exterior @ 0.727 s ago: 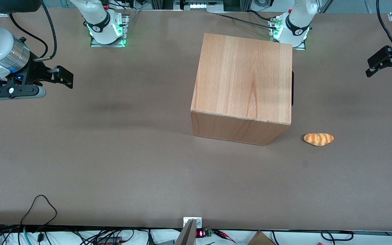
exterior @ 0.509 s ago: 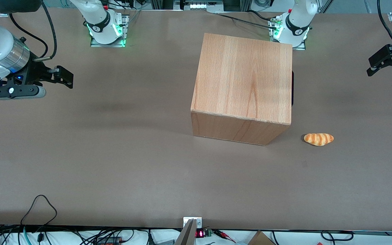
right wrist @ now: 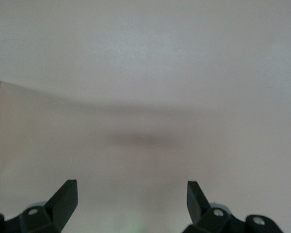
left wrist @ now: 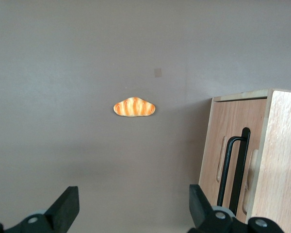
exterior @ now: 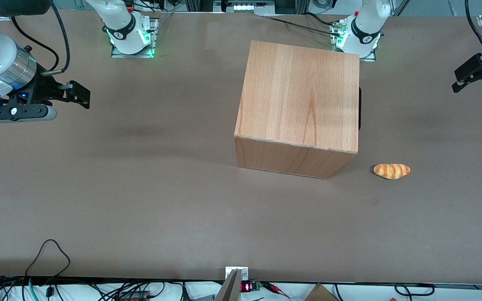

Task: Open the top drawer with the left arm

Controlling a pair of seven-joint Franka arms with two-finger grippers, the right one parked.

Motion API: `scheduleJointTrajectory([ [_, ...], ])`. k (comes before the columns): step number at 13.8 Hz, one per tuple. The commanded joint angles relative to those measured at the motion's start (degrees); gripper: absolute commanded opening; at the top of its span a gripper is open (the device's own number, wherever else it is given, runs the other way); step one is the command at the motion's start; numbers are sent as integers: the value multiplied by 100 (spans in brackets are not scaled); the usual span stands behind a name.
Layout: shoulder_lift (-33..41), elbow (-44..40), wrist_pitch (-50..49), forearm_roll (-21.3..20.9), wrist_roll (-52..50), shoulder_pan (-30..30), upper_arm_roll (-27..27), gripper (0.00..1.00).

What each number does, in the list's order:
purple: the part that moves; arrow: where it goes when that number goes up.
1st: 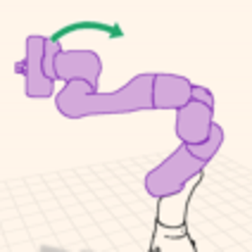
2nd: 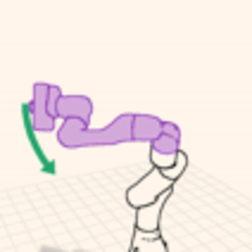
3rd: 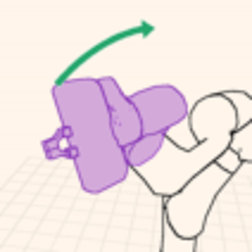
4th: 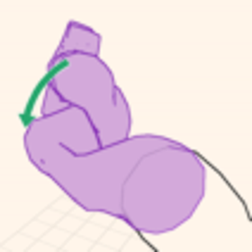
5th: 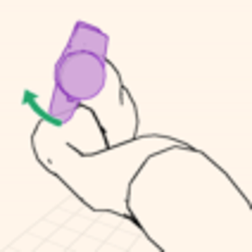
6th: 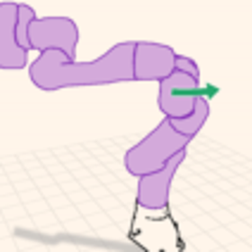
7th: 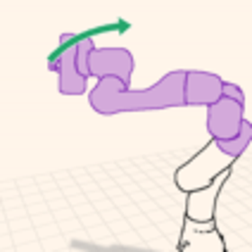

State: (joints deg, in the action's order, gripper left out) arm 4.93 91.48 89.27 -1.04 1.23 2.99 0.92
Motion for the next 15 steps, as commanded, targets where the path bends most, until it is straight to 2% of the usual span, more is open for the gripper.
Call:
scheduleJointTrajectory([
  [1, -89, 36, -112, 34, 8, -9, -21, 100],
  [4, -141, 440, -42, 139, 61, -9, -13, 100],
  [7, -159, 958, 388, 499, 70, -35, -13, 100],
  [12, -168, 1749, 1108, 1376, 377, -35, 23, 100],
  [15, -212, 2163, 1548, 1746, 553, -44, 127, 100],
])
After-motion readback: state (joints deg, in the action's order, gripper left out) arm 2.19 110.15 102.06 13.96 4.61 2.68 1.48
